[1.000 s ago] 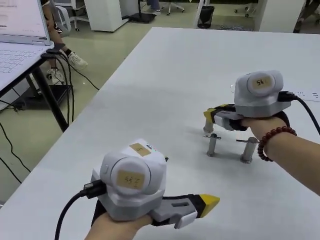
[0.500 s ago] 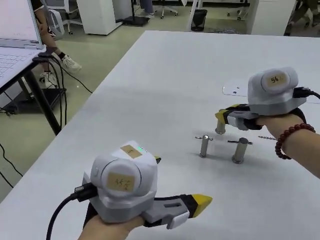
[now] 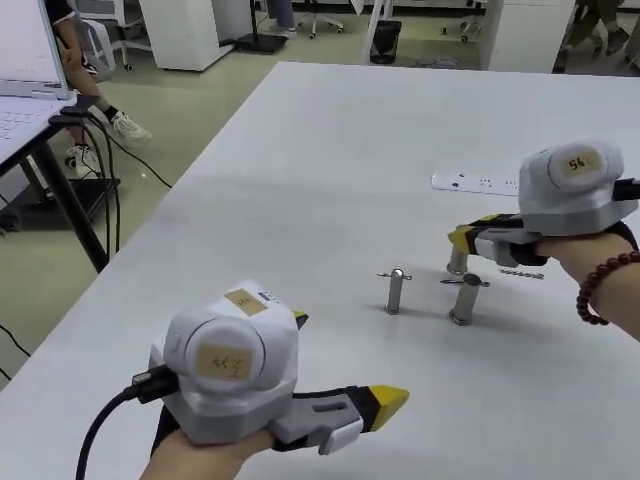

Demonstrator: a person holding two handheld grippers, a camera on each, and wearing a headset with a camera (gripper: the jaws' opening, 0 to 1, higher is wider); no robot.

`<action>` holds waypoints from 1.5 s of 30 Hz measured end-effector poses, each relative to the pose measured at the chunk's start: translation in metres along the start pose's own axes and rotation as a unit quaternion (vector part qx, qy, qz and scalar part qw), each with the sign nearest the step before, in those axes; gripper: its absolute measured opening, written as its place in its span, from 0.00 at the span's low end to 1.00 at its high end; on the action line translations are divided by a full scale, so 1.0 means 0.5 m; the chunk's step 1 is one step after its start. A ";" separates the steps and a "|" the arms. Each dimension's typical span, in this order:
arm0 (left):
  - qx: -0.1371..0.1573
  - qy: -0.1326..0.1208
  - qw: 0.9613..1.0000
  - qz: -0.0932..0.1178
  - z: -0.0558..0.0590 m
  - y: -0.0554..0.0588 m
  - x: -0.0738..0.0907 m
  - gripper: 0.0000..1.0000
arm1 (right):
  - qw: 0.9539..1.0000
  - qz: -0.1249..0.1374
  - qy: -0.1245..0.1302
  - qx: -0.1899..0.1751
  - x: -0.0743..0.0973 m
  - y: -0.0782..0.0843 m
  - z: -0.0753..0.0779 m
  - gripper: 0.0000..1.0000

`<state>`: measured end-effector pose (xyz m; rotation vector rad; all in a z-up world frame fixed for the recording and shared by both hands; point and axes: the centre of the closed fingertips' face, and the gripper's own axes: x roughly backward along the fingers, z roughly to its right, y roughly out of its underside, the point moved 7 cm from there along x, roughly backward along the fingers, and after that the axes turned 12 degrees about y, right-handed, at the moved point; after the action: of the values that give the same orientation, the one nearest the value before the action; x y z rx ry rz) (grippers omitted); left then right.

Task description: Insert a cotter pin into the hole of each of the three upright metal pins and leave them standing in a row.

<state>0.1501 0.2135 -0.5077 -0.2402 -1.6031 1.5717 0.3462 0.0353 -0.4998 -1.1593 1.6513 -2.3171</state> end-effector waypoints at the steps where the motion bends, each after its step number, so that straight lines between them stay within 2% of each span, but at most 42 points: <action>1: 0.000 0.001 1.000 0.000 0.001 0.000 -0.001 0.74 | 1.000 -0.002 0.003 0.000 0.006 0.006 0.006 0.07; 12: -0.006 0.005 1.000 -0.001 0.004 -0.002 -0.006 0.75 | 1.000 -0.013 0.008 0.000 0.039 0.042 0.059 0.07; 22: -0.013 0.012 1.000 -0.005 0.013 -0.004 -0.008 0.76 | 1.000 -0.015 0.001 0.004 0.075 0.064 0.063 0.07; 40: -0.022 0.019 1.000 -0.004 0.023 -0.007 -0.009 0.76 | 0.999 -0.011 -0.035 0.016 0.149 0.093 -0.012 0.07; 45: -0.021 0.023 1.000 0.004 0.027 -0.011 -0.009 0.76 | 0.998 -0.007 -0.050 0.022 0.164 0.096 -0.035 0.07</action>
<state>0.1461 0.1995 -0.5025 -0.3025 -1.6033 1.5282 0.2598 -0.0088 -0.4989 -1.2596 1.5556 -2.2511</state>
